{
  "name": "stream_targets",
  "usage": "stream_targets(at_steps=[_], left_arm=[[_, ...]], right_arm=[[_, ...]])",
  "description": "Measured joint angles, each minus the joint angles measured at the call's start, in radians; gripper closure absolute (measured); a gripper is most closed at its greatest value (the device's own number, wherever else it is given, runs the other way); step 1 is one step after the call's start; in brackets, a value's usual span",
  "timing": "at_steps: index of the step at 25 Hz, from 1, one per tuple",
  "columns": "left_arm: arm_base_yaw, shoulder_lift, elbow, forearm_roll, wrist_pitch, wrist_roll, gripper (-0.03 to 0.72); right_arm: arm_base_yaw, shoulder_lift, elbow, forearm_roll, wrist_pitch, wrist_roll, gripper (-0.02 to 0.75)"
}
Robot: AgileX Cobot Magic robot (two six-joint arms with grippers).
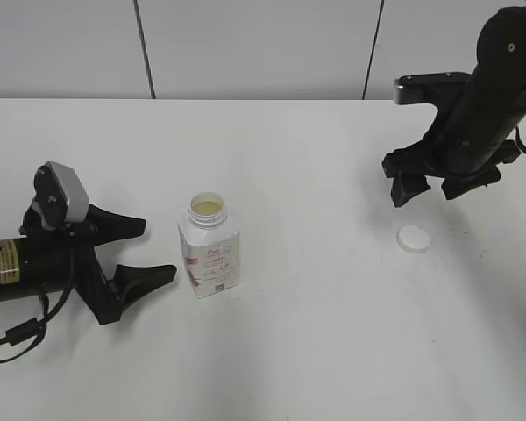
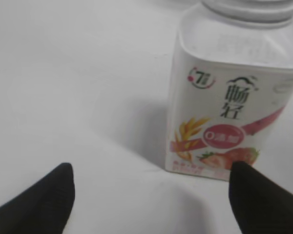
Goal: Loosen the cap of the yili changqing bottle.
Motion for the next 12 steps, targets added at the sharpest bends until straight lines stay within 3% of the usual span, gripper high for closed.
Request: stream_targets(at_steps=[6,12], left_arm=[[0.018,-0.144,0.002,-0.073,0.221,-0.023,0.102],[0.018,-0.306,0.003,-0.328,0.494,-0.029,0.102]], right_arm=[[0.0,-0.032,-0.056,-0.001,0.001,0.0,0.143],[0.0,-0.043,-0.157,-0.003,0.029,-0.002,0.143]])
